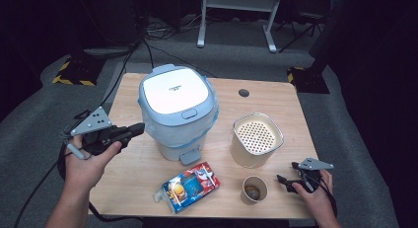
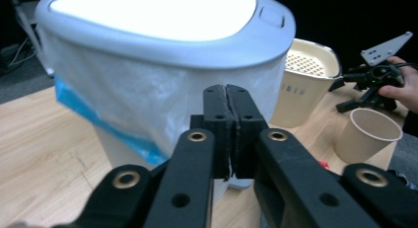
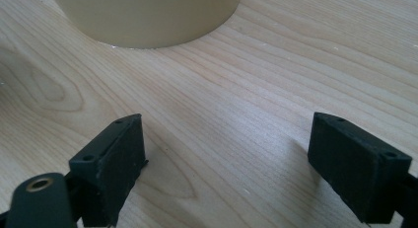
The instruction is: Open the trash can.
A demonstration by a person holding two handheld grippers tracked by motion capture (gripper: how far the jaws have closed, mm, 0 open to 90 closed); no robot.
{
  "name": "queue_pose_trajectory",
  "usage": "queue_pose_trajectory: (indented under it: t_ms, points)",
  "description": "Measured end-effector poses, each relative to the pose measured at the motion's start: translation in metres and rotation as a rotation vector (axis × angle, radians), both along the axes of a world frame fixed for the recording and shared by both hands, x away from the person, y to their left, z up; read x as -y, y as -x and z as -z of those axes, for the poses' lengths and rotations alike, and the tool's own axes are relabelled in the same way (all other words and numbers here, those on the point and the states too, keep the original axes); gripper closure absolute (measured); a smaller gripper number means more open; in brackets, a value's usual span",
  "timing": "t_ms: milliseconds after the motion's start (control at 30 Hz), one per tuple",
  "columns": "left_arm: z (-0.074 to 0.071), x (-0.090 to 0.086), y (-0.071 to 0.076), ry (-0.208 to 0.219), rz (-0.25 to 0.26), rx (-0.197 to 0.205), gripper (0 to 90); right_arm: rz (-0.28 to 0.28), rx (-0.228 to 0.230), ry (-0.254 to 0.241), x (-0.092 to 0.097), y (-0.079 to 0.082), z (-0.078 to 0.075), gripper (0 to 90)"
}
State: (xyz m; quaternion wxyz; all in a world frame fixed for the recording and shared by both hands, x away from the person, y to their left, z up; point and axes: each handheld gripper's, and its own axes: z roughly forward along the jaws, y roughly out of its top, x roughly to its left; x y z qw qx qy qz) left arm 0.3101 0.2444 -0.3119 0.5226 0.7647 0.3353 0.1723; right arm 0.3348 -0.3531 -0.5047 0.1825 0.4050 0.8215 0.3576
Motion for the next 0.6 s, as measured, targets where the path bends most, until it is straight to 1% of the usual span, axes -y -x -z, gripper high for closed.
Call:
queue_pose_trajectory:
  t_ms: [33, 67, 133, 200, 333, 433, 467, 500, 567, 600]
  points:
    - [-0.004, 0.002, -0.002, -0.001, 0.002, 0.003, 89.8, 0.0, 0.0, 0.0, 0.0, 0.0, 0.0, 14.4]
    - [-0.004, 0.002, -0.002, -0.001, 0.002, 0.003, 89.9, 0.0, 0.0, 0.0, 0.0, 0.0, 0.0, 14.4]
    - [-0.01, 0.006, -0.005, -0.005, 0.02, 0.005, 90.0, 0.0, 0.0, 0.0, 0.0, 0.0, 0.0, 14.4]
    - [-0.013, 0.009, -0.007, 0.002, 0.023, 0.015, 90.0, 0.0, 0.0, -0.001, 0.0, 0.0, 0.0, 14.4]
    - [-0.023, 0.016, -0.011, 0.01, 0.05, 0.028, 90.0, 0.0, 0.0, 0.0, 0.0, 0.0, 0.0, 14.4]
    - [-0.033, 0.025, -0.016, 0.018, 0.07, 0.049, 90.0, 0.0, 0.0, 0.0, 0.0, 0.0, 0.0, 14.4]
    - [-0.033, 0.025, -0.016, 0.018, 0.07, 0.049, 90.0, 0.0, 0.0, 0.0, 0.0, 0.0, 0.0, 14.4]
    - [-0.036, 0.029, -0.018, 0.019, 0.079, 0.059, 90.0, 0.0, 0.0, 0.0, 0.0, 0.0, 0.0, 14.4]
    - [-0.037, 0.032, -0.019, 0.022, 0.082, 0.059, 90.0, 0.0, 0.0, 0.0, 0.0, 0.0, 0.0, 14.4]
    - [-0.039, 0.037, -0.021, 0.02, 0.092, 0.064, 90.0, 0.0, 0.0, 0.0, 0.0, 0.0, 0.0, 14.4]
